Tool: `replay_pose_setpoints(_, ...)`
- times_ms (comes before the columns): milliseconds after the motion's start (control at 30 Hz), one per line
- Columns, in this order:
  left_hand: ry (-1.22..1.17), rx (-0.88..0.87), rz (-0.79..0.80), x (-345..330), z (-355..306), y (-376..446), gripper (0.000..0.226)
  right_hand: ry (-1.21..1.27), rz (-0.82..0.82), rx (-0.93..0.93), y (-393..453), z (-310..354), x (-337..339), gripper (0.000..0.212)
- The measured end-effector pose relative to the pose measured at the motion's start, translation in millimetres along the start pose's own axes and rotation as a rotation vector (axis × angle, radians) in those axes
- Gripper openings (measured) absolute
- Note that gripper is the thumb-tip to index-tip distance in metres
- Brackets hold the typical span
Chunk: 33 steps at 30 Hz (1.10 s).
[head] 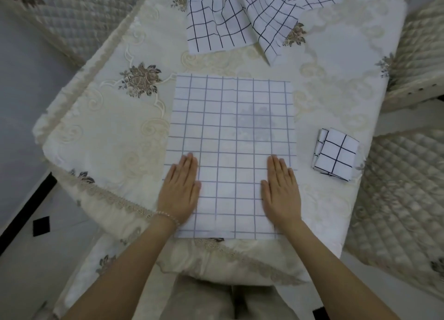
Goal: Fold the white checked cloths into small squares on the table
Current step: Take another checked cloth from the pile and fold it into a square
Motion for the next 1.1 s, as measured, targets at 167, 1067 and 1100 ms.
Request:
replay_pose_setpoints(167,0.012,0.046,0.006,8,9,-3,0.059,-0.013,0.016,-0.026,-5,-5,6,0.06)
replay_pose_setpoints(1067,0.068,-0.047,0.022,18,-31,-77,0.052,0.002,0.076,0.003,-75,1,2,0.064)
replay_pose_setpoints(1100,0.064,-0.155,0.003,23,-51,-83,0.041,0.0,0.081,0.002,-75,2,3,0.066)
Point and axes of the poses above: each hand's wrist, its own y-axis towards the middle knuckle, its own x-axis out of the back of the hand, z = x × y, the point moved 10 cm from there along y, towards the middle knuckle, and after that the axes turned 9 degrees about x, right-handed, at the moved point
